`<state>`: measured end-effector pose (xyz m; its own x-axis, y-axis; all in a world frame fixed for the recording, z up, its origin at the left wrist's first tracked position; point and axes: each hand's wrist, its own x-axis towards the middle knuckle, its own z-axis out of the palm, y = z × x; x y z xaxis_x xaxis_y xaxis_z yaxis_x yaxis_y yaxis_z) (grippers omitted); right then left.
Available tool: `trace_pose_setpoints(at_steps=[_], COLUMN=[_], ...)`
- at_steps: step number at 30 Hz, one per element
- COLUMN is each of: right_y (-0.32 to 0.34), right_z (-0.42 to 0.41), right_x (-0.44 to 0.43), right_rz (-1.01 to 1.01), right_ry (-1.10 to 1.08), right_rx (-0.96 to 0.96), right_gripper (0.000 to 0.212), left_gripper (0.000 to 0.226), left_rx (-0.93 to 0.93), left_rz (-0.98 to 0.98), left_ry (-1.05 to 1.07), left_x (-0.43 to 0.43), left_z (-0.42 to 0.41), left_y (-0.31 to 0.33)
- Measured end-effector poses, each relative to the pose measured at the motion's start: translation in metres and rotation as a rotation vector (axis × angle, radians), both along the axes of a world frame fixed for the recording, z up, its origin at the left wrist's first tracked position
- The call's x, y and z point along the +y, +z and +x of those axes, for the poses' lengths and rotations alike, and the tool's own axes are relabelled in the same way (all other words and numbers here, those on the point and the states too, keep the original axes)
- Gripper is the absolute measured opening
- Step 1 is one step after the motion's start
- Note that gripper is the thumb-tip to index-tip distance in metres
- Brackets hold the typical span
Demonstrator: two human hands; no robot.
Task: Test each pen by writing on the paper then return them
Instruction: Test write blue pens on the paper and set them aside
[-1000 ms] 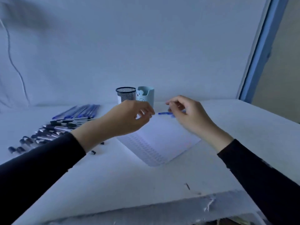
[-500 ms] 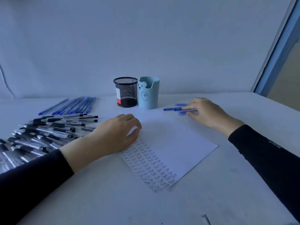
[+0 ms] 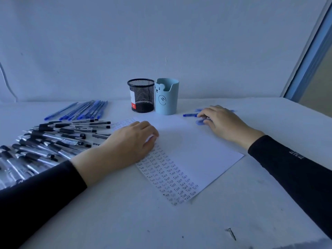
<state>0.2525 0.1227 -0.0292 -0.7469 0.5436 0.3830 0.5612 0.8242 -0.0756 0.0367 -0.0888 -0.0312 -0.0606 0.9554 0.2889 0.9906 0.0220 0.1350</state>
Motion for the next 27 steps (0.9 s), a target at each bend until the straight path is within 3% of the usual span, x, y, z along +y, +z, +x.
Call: trace_pose_setpoints(at_steps=[5,12,15,20,24,27], right_y=[-0.002,-0.004,-0.010,-0.011,-0.003,0.002], right_z=[0.000,-0.023,-0.026,-0.024,-0.023,-0.017], right_x=[-0.003,-0.035,-0.037,-0.038,-0.046,-0.048], right_rz=[-0.020,-0.047,-0.144,-0.136,-0.027,-0.087], right_ry=[0.060,0.285,0.225,0.227,0.061,-0.048], right_rx=[0.053,0.181,0.188,0.161,0.036,-0.043], right_gripper=[0.017,0.027,0.031,0.032,0.043,0.039], left_gripper=[0.044,0.048,0.052,0.051,0.052,0.050], left_rx=[0.032,0.036,0.020,0.004,-0.012,-0.007], left_rz=[-0.058,-0.160,-0.177,-0.160,-0.142,-0.145], left_ry=[0.009,0.098,0.087,0.074,0.060,0.057], left_x=[-0.002,-0.002,0.000,0.000,-0.002,-0.001], left_z=[-0.003,-0.008,-0.009,-0.009,-0.009,-0.008], left_y=[0.003,0.002,0.000,-0.001,-0.002,-0.001])
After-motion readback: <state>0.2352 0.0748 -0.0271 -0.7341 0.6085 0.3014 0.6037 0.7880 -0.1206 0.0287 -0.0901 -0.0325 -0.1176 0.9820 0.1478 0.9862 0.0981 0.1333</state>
